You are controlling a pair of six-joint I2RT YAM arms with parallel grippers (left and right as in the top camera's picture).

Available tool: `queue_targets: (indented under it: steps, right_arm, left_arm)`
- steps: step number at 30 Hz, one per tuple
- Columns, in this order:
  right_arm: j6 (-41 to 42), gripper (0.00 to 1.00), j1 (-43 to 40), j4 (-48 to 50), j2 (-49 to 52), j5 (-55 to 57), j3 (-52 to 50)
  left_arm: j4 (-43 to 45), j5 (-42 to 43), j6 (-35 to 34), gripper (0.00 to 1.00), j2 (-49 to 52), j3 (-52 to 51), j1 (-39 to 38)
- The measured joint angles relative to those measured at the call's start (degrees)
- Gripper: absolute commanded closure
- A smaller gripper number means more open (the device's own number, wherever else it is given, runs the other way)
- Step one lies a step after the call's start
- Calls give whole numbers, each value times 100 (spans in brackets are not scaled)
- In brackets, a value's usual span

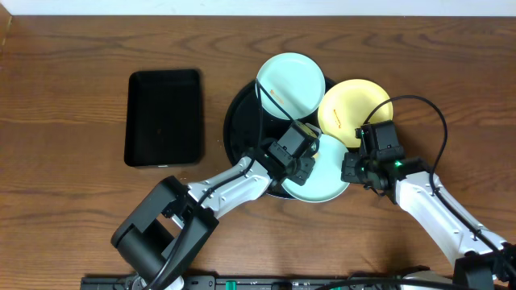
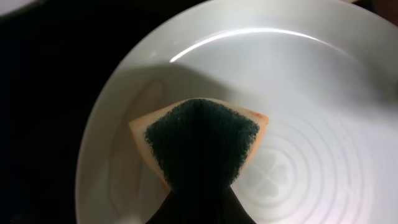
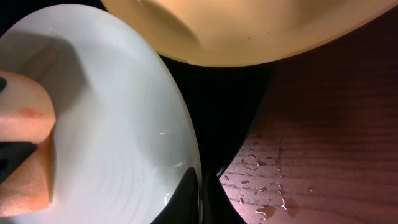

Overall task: Clean dirty plates on tray and stack at the side
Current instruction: 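Scrub the green plate surface with the sponge in the left gripper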

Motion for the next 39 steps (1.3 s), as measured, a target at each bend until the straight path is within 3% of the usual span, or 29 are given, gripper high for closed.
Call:
queue_targets:
  steps: [39]
  right_arm:
    - [-2, 99, 2, -24, 0, -26, 0]
  left_arm:
    - [861, -175, 212, 92, 214, -2, 286]
